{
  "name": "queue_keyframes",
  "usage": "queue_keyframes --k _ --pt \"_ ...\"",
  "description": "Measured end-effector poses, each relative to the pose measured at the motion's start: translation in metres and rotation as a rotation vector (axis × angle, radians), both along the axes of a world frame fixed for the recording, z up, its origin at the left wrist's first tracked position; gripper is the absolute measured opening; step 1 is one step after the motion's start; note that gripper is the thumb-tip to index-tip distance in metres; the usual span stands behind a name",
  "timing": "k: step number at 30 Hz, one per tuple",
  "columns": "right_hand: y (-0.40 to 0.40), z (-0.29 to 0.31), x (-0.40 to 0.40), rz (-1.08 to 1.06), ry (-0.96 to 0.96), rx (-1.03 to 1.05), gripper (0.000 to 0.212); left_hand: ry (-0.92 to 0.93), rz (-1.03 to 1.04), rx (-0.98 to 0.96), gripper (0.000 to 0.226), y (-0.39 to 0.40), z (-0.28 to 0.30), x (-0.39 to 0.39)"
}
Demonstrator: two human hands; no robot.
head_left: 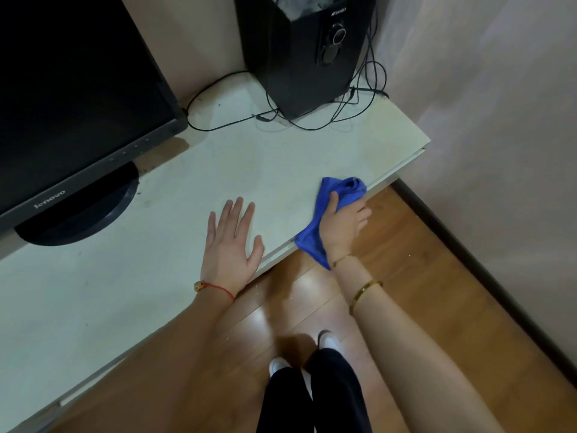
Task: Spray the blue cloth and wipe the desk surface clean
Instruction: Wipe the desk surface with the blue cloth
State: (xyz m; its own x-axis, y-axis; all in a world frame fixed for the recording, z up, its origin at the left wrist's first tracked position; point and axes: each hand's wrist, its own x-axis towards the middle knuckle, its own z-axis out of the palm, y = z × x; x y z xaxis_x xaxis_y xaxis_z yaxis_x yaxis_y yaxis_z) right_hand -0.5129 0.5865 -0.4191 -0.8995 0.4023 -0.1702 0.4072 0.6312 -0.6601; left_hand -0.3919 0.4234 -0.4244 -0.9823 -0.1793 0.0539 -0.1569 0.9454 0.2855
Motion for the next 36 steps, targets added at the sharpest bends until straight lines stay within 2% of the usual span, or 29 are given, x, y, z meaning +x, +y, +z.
queue_keyframes --k 6,12,21,32,36 --pt "-0.002 -0.004 -0.014 -0.082 -0.008 0.008 0.068 0.009 0.005 -0.006 0.061 0.0 -0.004 -0.001" --pt "-0.017 -0.006 0.031 0.049 0.031 -0.067 0.075 0.03 0.011 0.003 0.061 0.001 -0.004 0.0" --pt "0.014 -0.001 -0.028 -0.041 0.013 -0.073 0.07 0.008 0.009 0.003 0.06 -0.001 -0.005 -0.001" --pt "-0.008 -0.002 0.008 0.029 -0.032 -0.048 0.079 -0.002 0.036 -0.011 0.059 -0.003 -0.003 0.002" --pt "-0.025 -0.001 0.032 0.045 -0.037 -0.027 0.08 -0.024 0.006 -0.002 0.06 -0.016 -0.001 0.028"
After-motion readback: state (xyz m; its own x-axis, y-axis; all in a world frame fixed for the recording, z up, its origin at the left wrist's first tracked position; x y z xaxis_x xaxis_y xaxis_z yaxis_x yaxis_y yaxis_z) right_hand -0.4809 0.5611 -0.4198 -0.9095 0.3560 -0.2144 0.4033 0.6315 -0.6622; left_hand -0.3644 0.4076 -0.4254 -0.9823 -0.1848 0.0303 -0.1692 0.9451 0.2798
